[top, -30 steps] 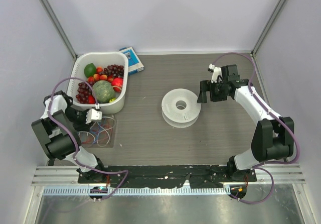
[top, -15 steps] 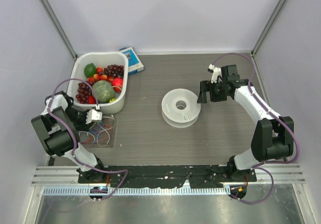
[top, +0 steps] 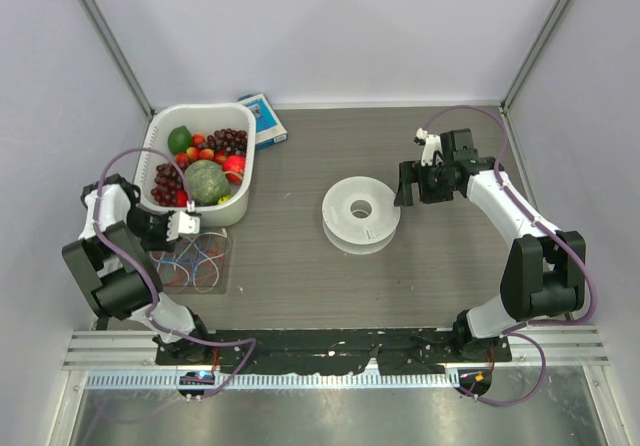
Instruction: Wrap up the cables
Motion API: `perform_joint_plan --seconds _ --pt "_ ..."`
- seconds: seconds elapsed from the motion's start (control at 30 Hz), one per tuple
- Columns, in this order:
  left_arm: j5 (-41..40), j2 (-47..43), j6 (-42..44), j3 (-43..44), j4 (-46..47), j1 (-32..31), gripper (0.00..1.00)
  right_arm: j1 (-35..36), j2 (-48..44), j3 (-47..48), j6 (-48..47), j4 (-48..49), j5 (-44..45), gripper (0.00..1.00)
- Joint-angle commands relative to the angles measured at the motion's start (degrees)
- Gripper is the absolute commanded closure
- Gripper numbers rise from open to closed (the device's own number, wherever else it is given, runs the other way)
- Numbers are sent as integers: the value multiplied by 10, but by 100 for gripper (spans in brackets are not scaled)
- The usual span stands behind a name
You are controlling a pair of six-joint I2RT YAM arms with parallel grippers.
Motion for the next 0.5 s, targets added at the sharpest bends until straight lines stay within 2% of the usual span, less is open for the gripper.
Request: perform_joint_plan --seconds 0.0,0.17,0.23,0.33,0.47 --pt "38 -91 25 37 -74 3 100 3 -10 33 -17 -8 5 12" --pt "74 -172 -46 67 -98 3 100 2 -30 60 -47 -23 -12 12" --pt "123 -184 -111 108 -112 3 100 2 -34 80 -54 -25 -17 12" --pt "201 -187 -262 184 -109 -2 100 2 -37 110 -60 -27 -41 11" --pt "278 -186 -413 274 -131 -25 100 5 -31 161 -57 -22 -109 12"
